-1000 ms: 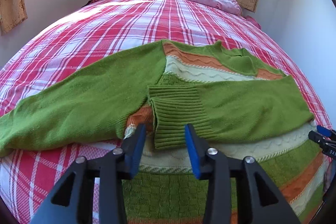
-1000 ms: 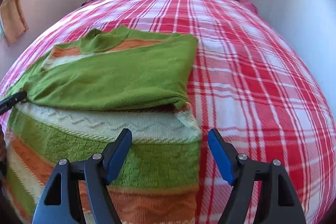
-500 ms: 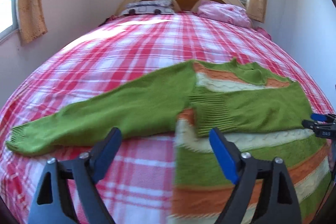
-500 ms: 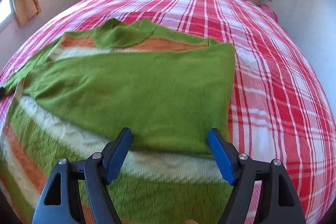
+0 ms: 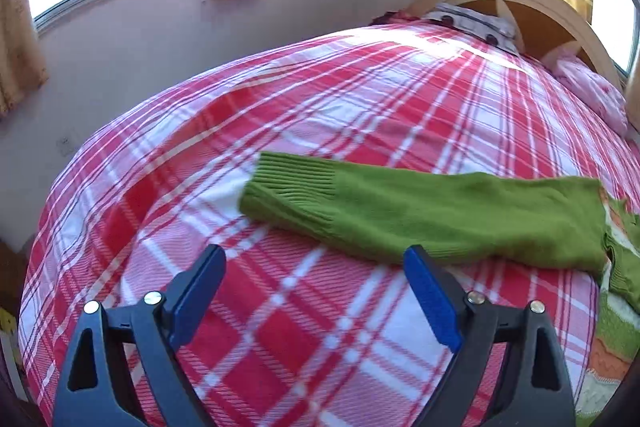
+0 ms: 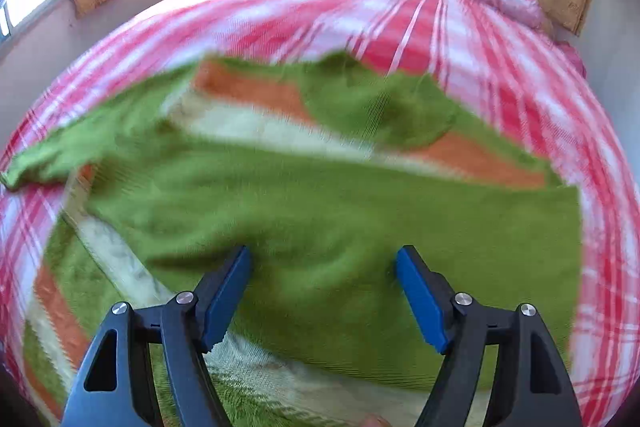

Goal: Fold small clothes
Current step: 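Move the left gripper to the cuff of the other green sleeve, then close the left gripper on the sleeve cuff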

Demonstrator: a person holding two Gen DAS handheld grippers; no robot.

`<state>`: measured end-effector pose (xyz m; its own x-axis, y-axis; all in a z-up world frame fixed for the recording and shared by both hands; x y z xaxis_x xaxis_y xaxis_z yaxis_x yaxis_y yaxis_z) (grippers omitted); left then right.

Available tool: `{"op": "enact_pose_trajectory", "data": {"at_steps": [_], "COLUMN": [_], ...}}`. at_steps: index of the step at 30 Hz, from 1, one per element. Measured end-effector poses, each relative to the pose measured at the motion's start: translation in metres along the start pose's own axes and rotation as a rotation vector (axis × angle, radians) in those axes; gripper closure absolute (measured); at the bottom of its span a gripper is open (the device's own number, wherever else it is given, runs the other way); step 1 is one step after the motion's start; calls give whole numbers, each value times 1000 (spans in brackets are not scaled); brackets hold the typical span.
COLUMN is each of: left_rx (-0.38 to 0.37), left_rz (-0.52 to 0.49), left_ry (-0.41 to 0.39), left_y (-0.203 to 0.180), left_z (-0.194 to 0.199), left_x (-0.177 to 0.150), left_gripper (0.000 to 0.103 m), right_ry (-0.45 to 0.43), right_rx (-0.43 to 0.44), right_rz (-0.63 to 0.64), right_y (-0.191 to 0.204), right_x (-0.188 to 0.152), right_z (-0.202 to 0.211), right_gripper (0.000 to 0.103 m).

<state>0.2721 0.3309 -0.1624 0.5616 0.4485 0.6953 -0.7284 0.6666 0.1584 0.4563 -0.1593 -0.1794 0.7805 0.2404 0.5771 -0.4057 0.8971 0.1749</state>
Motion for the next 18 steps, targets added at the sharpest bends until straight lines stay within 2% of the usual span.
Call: {"op": "enact_pose_trajectory", "data": {"at_steps": [5,8,11,13,15,18], "left_rx": [33,12,-23,-50,-59,-94], "left_rz": [93,155,191,205,200,238], "left_ry": [46,68,76,84,102,138], "left_y": [38,48,44,41,33,25], "left_z": [-19,-26,-29,-30,-36,-44], "left_x": [-4,-4,1,5,10,15], "left_gripper": [10,11,13,18,30,32], "right_ry": [-20,-29,-56,-67,-72,-79], "right_rx": [8,5,-7,-3,-1,-5], "right_rz": [7,8,21,18,16,19], "right_y": [6,9,11,10,10,10], "right_x": [-18,-24,-27,-28,-28,-28], "right_z": [9,13,14,15,16,17], "right_gripper": [27,27,27,27,27,27]}}
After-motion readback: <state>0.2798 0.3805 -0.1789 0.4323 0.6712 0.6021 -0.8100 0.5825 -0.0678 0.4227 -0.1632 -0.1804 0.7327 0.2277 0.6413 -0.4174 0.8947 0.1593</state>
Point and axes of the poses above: each gripper's, at about its wrist camera, not at the fingertips, and z roughly against the way its jaws point, y to its left, x to its top, the point moved 7 cm from there along -z, roughly the way its jaws point, and after that the axes turned 15 degrees about x, right-handed, at the moved point
